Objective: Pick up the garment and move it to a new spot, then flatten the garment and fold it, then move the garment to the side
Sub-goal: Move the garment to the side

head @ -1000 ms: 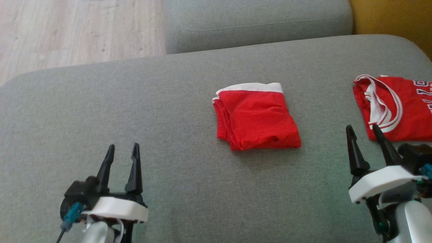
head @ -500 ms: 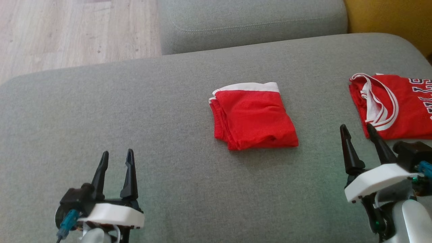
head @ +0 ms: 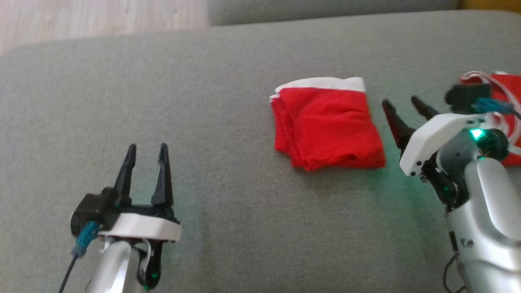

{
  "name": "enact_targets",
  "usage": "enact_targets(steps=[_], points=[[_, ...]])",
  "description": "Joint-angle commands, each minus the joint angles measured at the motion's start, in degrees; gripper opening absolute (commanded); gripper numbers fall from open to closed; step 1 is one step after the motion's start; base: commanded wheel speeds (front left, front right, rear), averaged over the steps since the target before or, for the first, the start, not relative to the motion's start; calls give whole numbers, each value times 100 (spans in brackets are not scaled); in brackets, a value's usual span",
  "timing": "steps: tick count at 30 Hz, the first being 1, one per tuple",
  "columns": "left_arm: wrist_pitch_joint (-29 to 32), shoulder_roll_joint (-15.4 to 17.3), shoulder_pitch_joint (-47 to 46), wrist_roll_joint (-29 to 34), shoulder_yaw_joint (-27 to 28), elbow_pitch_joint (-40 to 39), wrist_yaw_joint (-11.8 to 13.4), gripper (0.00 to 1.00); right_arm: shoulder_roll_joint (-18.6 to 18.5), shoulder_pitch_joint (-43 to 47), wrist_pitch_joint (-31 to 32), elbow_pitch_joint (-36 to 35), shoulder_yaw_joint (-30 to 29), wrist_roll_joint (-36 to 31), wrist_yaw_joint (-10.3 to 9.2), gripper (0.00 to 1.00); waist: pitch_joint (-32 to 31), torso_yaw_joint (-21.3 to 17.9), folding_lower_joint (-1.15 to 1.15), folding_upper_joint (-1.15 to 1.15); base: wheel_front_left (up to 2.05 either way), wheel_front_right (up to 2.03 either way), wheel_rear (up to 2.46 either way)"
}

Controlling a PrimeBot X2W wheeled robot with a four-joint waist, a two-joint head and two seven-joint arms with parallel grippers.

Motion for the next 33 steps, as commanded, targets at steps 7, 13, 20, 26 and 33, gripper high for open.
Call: enact_targets(steps=[7,13,20,26,33], points=[[-55,-8,-444,84,29,-161,-52,100,73,-772,495,1026,169,-112,-5,100,540,457,-1,0,0,0,0],[-55,-17,-502,106,39,-112,-64,100,165,-958,855,1856,390,142,-5,100,617,489,-1,0,0,0,0],[-55,-26,-466,112,59,-86,-73,100,-257,-1164,984,1672,1152,367,-5,0,489,202,-1,0,0,0,0],[-55,-17,-415,95,96,-159,-78,100,-1307,-1536,1323,560,2454,727,-5,0,397,-355,-1,0,0,0,0],[-55,33,-471,102,95,-183,-81,100,-2690,-2096,1095,-222,3281,901,-5,0,476,-992,-1,0,0,0,0]])
